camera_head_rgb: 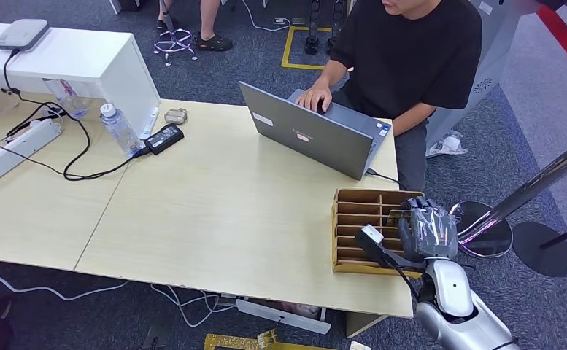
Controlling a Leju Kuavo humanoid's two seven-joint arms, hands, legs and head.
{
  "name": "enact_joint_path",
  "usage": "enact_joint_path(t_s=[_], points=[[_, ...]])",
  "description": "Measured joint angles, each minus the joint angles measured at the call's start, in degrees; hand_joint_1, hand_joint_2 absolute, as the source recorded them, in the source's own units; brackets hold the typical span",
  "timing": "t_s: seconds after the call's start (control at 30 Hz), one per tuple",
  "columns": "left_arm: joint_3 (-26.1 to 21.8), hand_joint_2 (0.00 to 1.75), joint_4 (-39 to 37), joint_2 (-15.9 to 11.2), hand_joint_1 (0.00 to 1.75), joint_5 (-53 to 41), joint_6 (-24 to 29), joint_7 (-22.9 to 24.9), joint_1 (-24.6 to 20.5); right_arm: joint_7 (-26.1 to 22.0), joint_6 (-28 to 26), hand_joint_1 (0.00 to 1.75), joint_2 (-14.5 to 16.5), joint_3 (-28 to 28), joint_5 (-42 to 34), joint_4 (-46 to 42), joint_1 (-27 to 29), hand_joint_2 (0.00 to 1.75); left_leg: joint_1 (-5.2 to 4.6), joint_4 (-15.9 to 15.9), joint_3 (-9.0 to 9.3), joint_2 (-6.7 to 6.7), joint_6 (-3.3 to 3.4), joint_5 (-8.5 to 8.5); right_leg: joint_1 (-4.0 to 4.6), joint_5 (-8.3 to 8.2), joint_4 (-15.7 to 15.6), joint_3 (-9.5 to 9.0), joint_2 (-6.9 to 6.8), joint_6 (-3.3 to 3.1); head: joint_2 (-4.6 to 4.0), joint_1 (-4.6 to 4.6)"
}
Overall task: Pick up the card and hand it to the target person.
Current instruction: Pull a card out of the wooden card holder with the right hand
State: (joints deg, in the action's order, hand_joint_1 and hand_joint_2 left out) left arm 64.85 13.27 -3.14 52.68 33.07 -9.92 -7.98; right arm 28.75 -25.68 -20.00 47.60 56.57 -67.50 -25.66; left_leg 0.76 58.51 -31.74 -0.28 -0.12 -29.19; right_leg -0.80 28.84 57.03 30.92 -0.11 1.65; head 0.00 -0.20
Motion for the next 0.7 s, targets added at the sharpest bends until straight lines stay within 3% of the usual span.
enact_joint_path(t_s=[0.33,0.7], points=[[0.0,0.00,0.0,0.0,0.00,0.2,0.2,0.2,0.0,1.9,1.6,1.09,-0.1,0.0,3.1,-2.6,1.4,1.75,0.00,0.0,-0.01,0.00,0.00,0.00,0.00,0.00,0.0,0.01,0.01,0.00,0.00,-0.01],[0.0,0.00,0.0,0.1,0.00,0.5,0.4,-0.3,0.0,2.1,2.6,1.49,-0.3,0.0,3.7,-4.5,2.0,1.75,0.00,0.0,0.00,0.00,0.00,0.00,0.00,0.00,0.0,0.01,0.02,0.00,0.00,-0.01]])
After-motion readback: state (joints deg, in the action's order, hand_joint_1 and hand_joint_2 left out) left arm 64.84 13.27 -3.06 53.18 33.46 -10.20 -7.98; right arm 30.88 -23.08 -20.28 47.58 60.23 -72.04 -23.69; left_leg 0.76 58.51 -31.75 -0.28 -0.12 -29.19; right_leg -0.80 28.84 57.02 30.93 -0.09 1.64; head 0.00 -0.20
